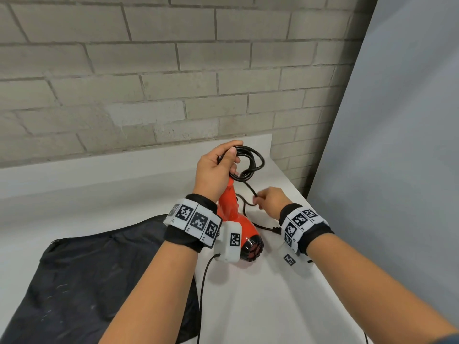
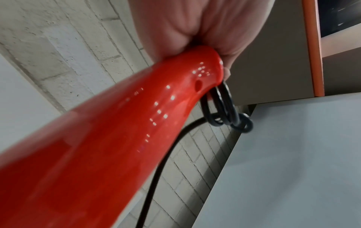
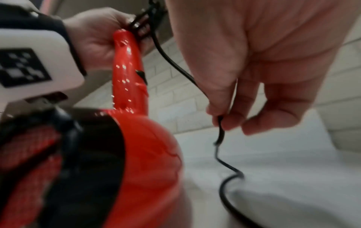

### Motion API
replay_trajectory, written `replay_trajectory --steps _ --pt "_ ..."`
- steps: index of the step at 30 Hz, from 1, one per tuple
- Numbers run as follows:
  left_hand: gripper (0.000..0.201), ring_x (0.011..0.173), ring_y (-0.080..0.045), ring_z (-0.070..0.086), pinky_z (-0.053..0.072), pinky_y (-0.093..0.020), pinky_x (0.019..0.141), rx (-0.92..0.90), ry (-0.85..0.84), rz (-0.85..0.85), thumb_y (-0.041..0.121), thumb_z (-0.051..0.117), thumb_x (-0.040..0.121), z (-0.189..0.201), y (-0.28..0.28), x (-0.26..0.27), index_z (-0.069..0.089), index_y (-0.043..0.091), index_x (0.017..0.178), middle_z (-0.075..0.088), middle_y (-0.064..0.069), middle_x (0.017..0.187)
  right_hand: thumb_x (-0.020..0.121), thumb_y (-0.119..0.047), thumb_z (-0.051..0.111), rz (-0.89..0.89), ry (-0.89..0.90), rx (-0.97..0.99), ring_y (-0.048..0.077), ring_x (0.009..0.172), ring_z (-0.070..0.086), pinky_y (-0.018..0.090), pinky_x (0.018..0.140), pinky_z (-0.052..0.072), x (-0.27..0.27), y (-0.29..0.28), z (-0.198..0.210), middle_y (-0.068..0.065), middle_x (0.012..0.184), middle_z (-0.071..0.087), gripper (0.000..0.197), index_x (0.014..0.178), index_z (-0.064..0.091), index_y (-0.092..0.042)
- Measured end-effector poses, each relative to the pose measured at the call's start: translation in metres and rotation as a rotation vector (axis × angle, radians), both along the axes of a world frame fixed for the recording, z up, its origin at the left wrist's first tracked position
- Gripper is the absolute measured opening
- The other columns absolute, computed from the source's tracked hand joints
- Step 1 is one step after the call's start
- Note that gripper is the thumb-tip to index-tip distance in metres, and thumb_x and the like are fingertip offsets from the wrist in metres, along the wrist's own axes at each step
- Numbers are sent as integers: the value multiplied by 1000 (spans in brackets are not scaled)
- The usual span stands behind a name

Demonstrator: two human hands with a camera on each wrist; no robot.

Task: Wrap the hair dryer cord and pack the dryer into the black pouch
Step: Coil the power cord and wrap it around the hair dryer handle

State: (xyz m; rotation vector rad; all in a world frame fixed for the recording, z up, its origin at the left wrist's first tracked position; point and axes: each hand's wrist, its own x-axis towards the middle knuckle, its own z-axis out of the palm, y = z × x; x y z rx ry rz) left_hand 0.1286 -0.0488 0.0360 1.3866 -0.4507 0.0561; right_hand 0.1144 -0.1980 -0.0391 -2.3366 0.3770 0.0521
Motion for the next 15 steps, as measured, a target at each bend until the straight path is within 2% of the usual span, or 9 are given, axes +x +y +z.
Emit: replay_trajectory --steps 2,4,6,8,10,12,13,15 --pt "22 43 -1 43 42 -12 48 8 1 3 7 44 93 1 -1 0 63 15 102 52 -1 66 89 -17 55 -13 161 -87 6 59 50 16 56 37 2 -8 -13 10 89 66 27 111 62 -2" --pt "22 43 -1 43 43 -13 49 10 0 1 7 44 93 1 -2 0 62 14 102 50 -1 66 90 -20 54 28 214 -206 15 81 61 22 74 46 0 -9 -12 12 108 66 29 115 60 -7" --pt "21 43 -1 43 41 -11 48 11 -2 -8 5 43 93 2 -2 -1 61 13 100 49 -2 65 88 -23 56 112 128 -286 23 111 56 31 95 42 -3 -6 0 10 126 58 37 124 53 -15" --pt "20 43 0 43 41 -12 49 27 -13 -9 5 43 93 3 -1 0 60 14 98 49 -2 65 85 -23 62 258 -69 -72 15 122 45 29 101 35 -10 3 18 3 134 49 51 133 44 -21" --pt "21 43 0 44 42 -12 49 45 -18 -10 5 43 93 3 0 1 60 17 95 51 -2 66 86 -17 60 355 -252 202 5 114 45 23 95 36 -18 17 34 -5 125 51 44 129 48 -18" --pt "23 44 0 45 43 -13 48 50 -17 -28 6 44 93 4 2 1 60 22 91 51 -1 66 88 -9 56 364 -373 372 -1 97 57 17 86 45 -19 27 39 -6 108 61 26 113 59 -16" --pt "24 44 0 45 43 -14 47 47 -13 -40 7 44 93 4 2 1 61 24 89 52 -1 66 89 -7 55 332 -406 428 -3 90 60 15 85 47 -18 29 39 -4 102 64 21 106 63 -14" --pt "25 44 0 44 43 -14 46 39 -9 -58 6 43 93 4 2 0 61 23 89 51 -2 66 89 -9 54 230 -446 442 1 88 62 17 90 45 -15 28 34 1 97 68 16 98 68 -9"
